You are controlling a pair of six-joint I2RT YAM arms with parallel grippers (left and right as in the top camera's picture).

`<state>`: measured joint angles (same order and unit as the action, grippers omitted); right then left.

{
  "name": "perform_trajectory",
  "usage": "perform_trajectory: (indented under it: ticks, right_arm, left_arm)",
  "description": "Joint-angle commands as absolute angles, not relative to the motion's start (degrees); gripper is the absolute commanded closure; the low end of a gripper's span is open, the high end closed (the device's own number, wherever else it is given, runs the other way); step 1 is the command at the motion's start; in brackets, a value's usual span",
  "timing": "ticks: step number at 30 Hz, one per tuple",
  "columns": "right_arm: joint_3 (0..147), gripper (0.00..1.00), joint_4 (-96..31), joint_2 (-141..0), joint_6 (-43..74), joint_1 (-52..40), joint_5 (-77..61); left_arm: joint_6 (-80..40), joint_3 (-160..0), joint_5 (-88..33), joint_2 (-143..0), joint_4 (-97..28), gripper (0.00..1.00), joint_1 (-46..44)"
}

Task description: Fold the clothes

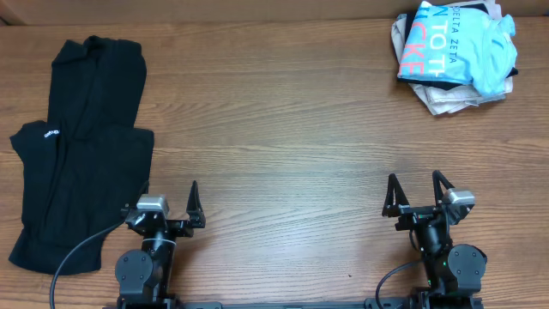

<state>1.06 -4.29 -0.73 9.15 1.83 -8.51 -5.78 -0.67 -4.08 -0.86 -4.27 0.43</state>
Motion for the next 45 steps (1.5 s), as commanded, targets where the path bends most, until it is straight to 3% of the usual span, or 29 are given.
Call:
perform_trajectory:
  ticks: [1, 24, 34, 45]
  right_arm:
    - [0.5, 0.0, -4.0, -0.2, 9.0, 1.6, -7.7]
    - [0.5, 0.0, -3.8, -0.2, 9.0, 1.6, -7.8]
    - [0.6, 0.0, -1.6, -0.2, 9.0, 1.6, -18.1]
    - [14.3, 0.0, -5.9, -9.2, 9.1, 1.6, -22.5]
  left_arm:
    - [-5.1, -0.3, -4.1, -0.3, -4.1, 0.0, 0.8]
    - [-5.1, -0.3, -4.1, -0.3, -4.1, 0.0, 0.8]
    - [-5.1, -0.4, -6.6, -0.4, -3.8, 0.0, 0.8]
    - [-5.1, -14.7, -7.1, -5.6, -18.0, 0.0, 0.8]
